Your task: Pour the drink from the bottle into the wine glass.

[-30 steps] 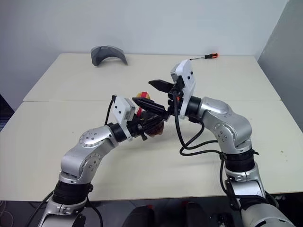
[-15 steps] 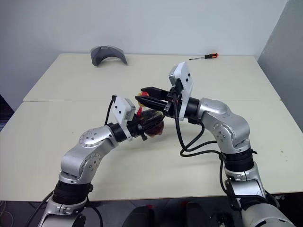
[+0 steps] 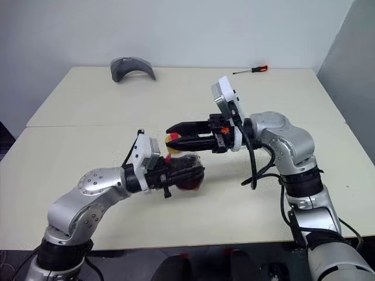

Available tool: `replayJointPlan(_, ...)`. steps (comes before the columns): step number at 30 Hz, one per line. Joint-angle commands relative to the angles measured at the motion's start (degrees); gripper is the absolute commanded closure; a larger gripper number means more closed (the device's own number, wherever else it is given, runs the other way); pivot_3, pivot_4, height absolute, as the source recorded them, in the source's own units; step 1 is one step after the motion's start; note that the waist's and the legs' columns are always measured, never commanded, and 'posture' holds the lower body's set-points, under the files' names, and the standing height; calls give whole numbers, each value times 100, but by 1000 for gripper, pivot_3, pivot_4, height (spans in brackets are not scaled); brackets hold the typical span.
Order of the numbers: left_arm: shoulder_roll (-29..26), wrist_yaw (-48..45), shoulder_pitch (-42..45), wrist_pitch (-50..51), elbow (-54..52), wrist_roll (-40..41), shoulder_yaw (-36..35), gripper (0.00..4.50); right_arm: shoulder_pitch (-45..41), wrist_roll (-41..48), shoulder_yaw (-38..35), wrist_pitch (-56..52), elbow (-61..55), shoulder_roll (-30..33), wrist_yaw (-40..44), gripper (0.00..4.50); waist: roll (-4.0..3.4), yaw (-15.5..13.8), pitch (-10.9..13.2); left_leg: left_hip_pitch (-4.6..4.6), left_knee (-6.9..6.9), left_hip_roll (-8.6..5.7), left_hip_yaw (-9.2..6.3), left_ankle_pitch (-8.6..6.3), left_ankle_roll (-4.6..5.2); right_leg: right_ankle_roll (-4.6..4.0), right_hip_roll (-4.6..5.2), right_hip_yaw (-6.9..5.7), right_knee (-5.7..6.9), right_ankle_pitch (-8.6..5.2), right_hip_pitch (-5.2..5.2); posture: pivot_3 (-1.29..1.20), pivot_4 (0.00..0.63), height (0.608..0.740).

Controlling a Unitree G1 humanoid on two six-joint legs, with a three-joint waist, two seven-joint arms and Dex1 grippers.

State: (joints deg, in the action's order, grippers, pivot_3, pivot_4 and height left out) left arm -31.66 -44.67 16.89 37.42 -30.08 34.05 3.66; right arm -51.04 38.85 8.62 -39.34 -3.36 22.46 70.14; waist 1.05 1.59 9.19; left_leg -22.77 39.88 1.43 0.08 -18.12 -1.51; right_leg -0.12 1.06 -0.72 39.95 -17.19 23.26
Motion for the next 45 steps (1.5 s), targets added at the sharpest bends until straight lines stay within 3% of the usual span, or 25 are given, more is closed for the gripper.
replayJointPlan(1, -49, -120, 50, 48, -577, 396, -76, 2852, -296, -99, 144, 197, 124, -41, 307, 3335, 0, -1, 0, 0, 0, 0, 0, 0, 0, 0, 0, 0, 0, 0, 0, 0, 150, 740)
replayJointPlan(4, -97, -53, -28, 33, -558, 377, -125, 2852, -378, -102, 59, 170, 300, -76, 269, 3335, 0, -3, 0, 0, 1, 0, 0, 0, 0, 0, 0, 0, -2, 0, -1, 0, 150, 740)
replayJointPlan(14, 46, 248, -323, -303, -100, -32, -207, 2852, -56, 59, -556, -192, -116, 103, -771, 45, -1, -10, 1, -2, 1, -1, 1, 1, -1, 0, 1, 1, -2, 0, -1, 0, 150, 740)
replayJointPlan(20, 394, 815, -43, -328, 399, -345, -227, 2852, 321, 193, -813, -398, -852, 86, -1564, 45, 0, -18, 1, -3, 0, 0, 1, 0, 0, 0, 1, 0, -1, 0, -1, 0, 150, 740)
replayJointPlan(28, 660, 867, 640, -444, 956, -664, 8, 2852, 421, -1001, -110, 359, -941, -259, -2465, 45, 0, -9, 1, -2, -1, -1, 3, 2, -3, 0, 0, 1, 0, 0, 0, 0, 150, 740)
replayJointPlan(36, 706, 801, 739, -427, 943, -707, 59, 2852, 178, -1151, -95, 492, -594, -639, -2645, 45, 0, -6, 1, -3, 0, -1, 4, 9, -16, 0, 1, 2, 0, 0, 2, 0, 150, 740)
replayJointPlan(45, 687, 815, 771, -344, 870, -677, -39, 2852, 211, -1274, -99, 544, -523, -493, -2509, 45, 0, -7, 1, -3, -1, -1, 3, 7, -13, 0, 1, 2, -1, 0, 2, 0, 150, 740)
